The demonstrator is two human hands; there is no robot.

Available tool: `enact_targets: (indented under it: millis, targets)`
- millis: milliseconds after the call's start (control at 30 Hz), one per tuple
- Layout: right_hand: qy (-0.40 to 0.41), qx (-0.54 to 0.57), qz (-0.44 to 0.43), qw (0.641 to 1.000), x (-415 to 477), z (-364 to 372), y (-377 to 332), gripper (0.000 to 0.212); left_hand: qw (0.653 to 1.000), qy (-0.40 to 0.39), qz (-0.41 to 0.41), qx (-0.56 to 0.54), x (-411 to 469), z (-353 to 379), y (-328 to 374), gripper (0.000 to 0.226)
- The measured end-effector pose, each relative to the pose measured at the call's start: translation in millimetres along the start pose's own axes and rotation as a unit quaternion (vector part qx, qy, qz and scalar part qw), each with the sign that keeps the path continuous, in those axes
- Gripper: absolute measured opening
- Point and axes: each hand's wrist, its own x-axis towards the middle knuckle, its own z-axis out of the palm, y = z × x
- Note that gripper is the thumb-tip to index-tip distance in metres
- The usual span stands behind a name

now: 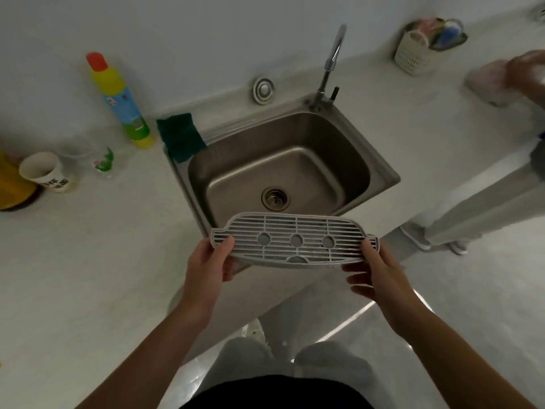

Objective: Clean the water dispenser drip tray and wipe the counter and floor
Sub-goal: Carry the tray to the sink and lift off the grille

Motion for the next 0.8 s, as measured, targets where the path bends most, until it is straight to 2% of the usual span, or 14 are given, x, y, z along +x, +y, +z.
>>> enact_targets:
  millis: [133, 267, 500, 700, 800]
  targets:
    - [-0.015, 0.001, 0.007, 1.000, 50.3, -10.1, -32.2, 0.029, 1.000, 0.013, -0.014, -0.020, 25.5, 31.1, 19.9, 0.025]
    - [-0.041, -0.013, -0.004, 0.999, 111.7, -19.5, -57.3, 0.029, 0.995, 0.035, -0.038, -0.086, 58.1, 60.8, 33.5, 0.047]
    - [-0.140, -0.055, -0.024, 0.988, 222.2, -42.5, -97.6, 0.024, 0.958, 0.085, -0.084, -0.259, 98.7, 133.8, 47.9, 0.055]
    - [-0.211, -0.094, -0.041, 0.972, 298.1, -60.9, -129.0, 0.016, 0.933, 0.175, -0.097, -0.299, 116.3, 194.9, 54.1, 0.053]
    - [-0.235, -0.123, -0.053, 0.963, 323.9, -68.1, -144.2, 0.022, 0.926, 0.194, -0.091, -0.311, 124.8, 213.9, 61.3, 0.055]
